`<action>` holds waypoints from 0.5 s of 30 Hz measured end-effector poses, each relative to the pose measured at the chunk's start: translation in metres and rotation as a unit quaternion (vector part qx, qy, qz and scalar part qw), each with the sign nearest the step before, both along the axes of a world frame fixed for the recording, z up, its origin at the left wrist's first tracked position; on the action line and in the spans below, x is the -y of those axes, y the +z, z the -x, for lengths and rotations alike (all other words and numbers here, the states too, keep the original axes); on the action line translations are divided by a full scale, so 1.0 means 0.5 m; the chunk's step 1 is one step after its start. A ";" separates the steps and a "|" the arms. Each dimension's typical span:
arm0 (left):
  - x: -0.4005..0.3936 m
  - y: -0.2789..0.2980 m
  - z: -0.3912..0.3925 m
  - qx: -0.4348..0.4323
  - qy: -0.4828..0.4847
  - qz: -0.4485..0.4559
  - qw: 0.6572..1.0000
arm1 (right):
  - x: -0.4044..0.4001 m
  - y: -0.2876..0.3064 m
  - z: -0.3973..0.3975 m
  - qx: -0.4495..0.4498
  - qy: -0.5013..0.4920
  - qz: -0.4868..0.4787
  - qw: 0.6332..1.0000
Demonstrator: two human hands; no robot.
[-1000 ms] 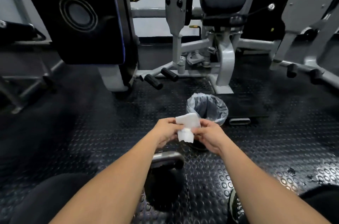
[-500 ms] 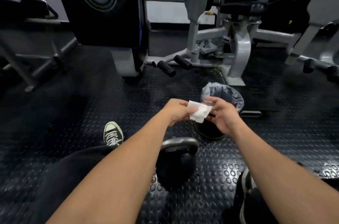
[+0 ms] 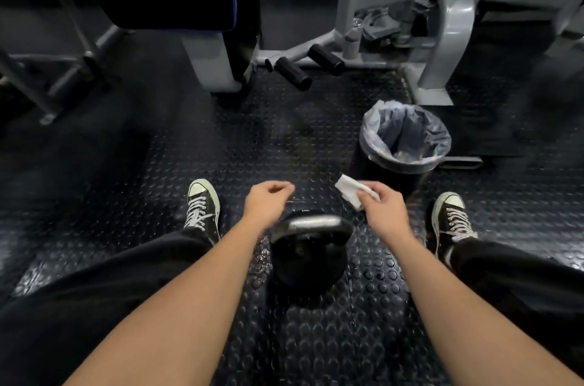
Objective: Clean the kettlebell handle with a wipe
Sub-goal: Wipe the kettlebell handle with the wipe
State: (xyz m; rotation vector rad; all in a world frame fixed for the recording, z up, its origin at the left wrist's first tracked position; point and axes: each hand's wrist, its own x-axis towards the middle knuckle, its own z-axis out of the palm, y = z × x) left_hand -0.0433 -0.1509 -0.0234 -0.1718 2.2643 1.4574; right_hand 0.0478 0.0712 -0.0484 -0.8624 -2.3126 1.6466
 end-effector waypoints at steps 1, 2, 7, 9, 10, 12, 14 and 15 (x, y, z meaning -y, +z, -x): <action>0.017 -0.024 -0.011 0.018 0.030 0.005 0.999 | 0.001 -0.026 -0.014 0.017 -0.010 -0.006 1.000; 0.033 -0.051 -0.022 0.040 0.059 0.007 0.997 | 0.002 -0.054 -0.025 0.034 -0.016 -0.008 0.999; 0.067 -0.182 -0.076 0.153 0.175 -0.013 0.973 | 0.024 -0.161 -0.074 0.072 -0.034 0.036 0.996; 0.053 -0.201 -0.091 0.169 0.191 -0.016 0.967 | 0.032 -0.188 -0.090 0.111 -0.041 0.060 0.991; 0.047 -0.215 -0.093 0.176 0.202 -0.028 0.963 | 0.038 -0.197 -0.094 0.126 -0.041 0.077 0.988; 0.036 -0.225 -0.093 0.198 0.235 -0.074 0.949 | 0.047 -0.207 -0.095 0.143 -0.026 0.095 0.985; 0.037 -0.231 -0.092 0.212 0.266 -0.114 0.933 | 0.052 -0.203 -0.087 0.155 -0.004 0.092 0.984; 0.037 -0.226 -0.092 0.223 0.268 -0.123 0.929 | 0.051 -0.197 -0.081 0.159 0.006 0.090 0.983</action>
